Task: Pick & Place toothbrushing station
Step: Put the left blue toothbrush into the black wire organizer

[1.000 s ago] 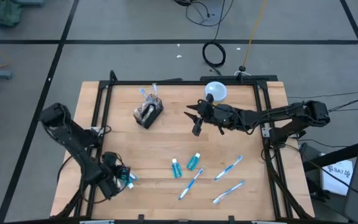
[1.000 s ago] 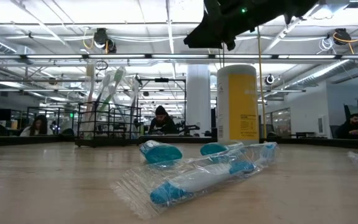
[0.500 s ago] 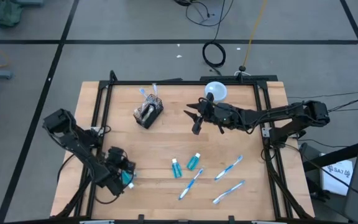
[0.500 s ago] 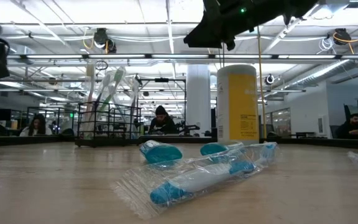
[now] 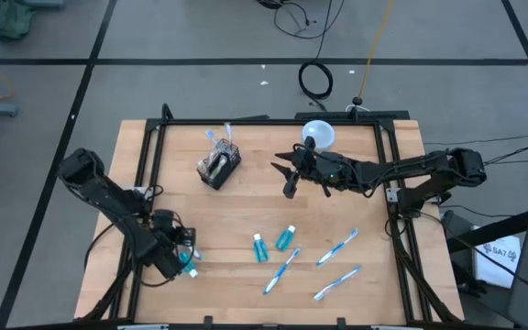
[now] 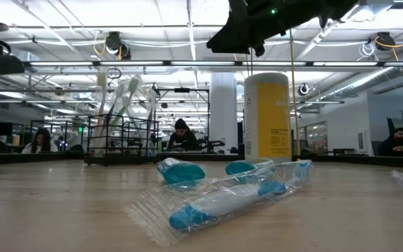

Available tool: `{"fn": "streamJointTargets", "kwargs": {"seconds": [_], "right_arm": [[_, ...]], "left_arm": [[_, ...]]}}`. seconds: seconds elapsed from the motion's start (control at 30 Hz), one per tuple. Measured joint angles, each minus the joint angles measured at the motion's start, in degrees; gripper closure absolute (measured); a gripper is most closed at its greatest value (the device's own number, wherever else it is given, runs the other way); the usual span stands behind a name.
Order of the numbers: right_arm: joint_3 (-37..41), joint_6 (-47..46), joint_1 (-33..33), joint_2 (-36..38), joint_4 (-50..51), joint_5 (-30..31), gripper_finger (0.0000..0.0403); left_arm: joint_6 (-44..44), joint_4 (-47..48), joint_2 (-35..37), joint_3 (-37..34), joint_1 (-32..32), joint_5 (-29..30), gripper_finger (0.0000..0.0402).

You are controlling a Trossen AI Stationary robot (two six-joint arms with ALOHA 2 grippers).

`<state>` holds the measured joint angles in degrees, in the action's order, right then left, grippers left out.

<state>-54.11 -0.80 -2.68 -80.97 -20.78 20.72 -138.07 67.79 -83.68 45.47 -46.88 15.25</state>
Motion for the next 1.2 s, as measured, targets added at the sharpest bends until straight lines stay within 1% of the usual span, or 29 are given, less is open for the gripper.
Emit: {"fn": "streamJointTargets", "kwargs": {"seconds": [0.13, 0.27, 0.4, 0.5, 0.57, 0.67, 0.73, 0.8, 0.83, 0.93, 1.03, 1.2], "right_arm": [[0.0, 0.3, 0.0, 0.0, 0.0, 0.0, 0.0277], [0.0, 1.3, 0.0, -0.2, 0.0, 0.0, 0.0277], [0.0, 1.5, 0.0, -0.8, 0.3, 0.0, 0.0277], [0.0, 1.5, 0.0, -0.7, -0.1, 0.0, 0.0277], [0.0, 1.5, 0.0, -0.7, 0.1, 0.0, 0.0277], [0.0, 1.5, 0.0, -0.7, -0.1, 0.0, 0.0277], [0.0, 1.5, 0.0, -0.7, 0.0, 0.0, 0.0277], [0.0, 1.5, 0.0, -0.7, 0.0, 0.0, 0.0277], [0.0, 1.5, 0.0, -0.7, 0.0, 0.0, 0.0277], [0.0, 1.5, 0.0, -0.7, 0.0, 0.0, 0.0277], [0.0, 1.5, 0.0, -0.7, 0.0, 0.0, 0.0277], [0.0, 1.5, 0.0, -0.7, 0.0, 0.0, 0.0277]], "left_arm": [[-0.4, -3.4, -2.1, -1.4, 1.0, 0.1, 0.025], [1.0, -10.3, -4.4, -3.8, 2.4, -0.4, 0.025], [0.8, -11.0, -5.2, -4.9, 2.8, -3.9, 0.025], [1.0, -11.0, -5.2, -5.0, 2.8, -3.6, 0.025], [2.6, -11.1, -5.3, -5.1, 2.7, -0.9, 0.025], [7.6, -12.2, -5.4, -5.2, 2.8, 6.3, 0.025], [12.1, -15.9, -5.4, -5.4, 3.2, 11.5, 0.0254], [16.7, -21.4, -5.4, -6.3, 4.5, 15.0, 0.0269], [19.4, -24.2, -5.4, -7.2, 5.2, 16.0, 0.028], [25.3, -30.6, -5.2, -10.2, 7.6, 16.7, 0.0317], [27.8, -35.7, -5.1, -13.0, 10.0, 18.3, 0.0349], [32.0, -37.2, -5.0, -13.3, 12.2, 20.0, 0.0382]]}}
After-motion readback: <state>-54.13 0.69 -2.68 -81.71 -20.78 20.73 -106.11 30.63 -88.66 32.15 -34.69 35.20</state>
